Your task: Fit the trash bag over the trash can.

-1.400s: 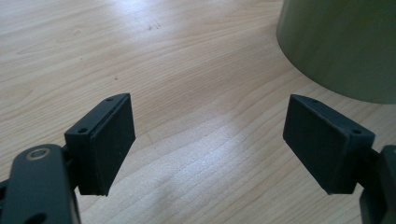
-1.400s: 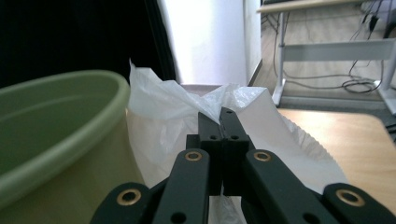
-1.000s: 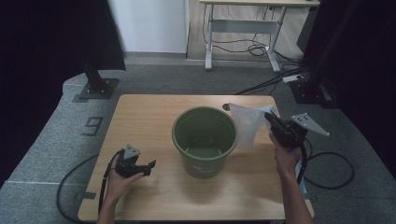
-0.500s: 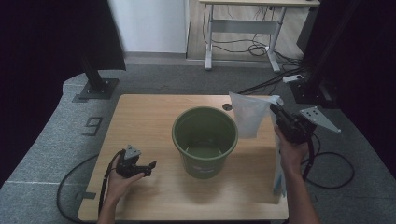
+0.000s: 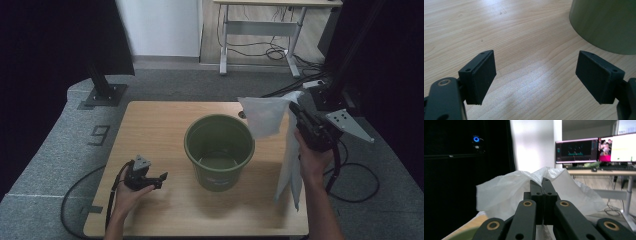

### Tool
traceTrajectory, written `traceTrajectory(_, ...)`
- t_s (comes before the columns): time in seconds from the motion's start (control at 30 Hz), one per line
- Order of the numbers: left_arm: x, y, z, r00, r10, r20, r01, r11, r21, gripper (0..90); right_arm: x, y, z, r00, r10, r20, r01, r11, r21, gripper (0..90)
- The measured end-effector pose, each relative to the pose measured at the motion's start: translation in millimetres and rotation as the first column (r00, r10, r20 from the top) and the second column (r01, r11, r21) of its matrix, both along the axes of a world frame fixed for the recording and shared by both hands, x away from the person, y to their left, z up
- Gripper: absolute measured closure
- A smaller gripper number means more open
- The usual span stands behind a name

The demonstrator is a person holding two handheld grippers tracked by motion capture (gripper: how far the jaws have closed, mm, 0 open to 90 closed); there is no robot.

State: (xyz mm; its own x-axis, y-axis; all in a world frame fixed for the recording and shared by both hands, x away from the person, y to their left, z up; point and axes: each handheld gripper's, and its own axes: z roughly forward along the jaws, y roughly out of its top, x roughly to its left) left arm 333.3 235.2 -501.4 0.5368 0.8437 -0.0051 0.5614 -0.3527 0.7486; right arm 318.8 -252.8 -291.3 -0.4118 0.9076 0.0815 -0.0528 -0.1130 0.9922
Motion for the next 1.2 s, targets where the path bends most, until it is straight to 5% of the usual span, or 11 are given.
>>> traceTrajectory(0.5, 0.1, -0.3, -0.9, 1.0000, -0.002, -0.006, 0.002, 1.0000, -0.002, 16.6, -7.3, 32.2, 27.5, 0.9965, 0.060, 0.058, -0.057, 0.997, -0.054, 88.6)
traceTrajectory(1.2, -0.9, -1.9, 0.8, 1.0000, -0.006, -0.003, 0.006, 1.0000, -0.005, 16.6, -27.2, 66.5, -35.2, 0.9782, 0.204, -0.041, -0.207, 0.968, -0.139, 88.5)
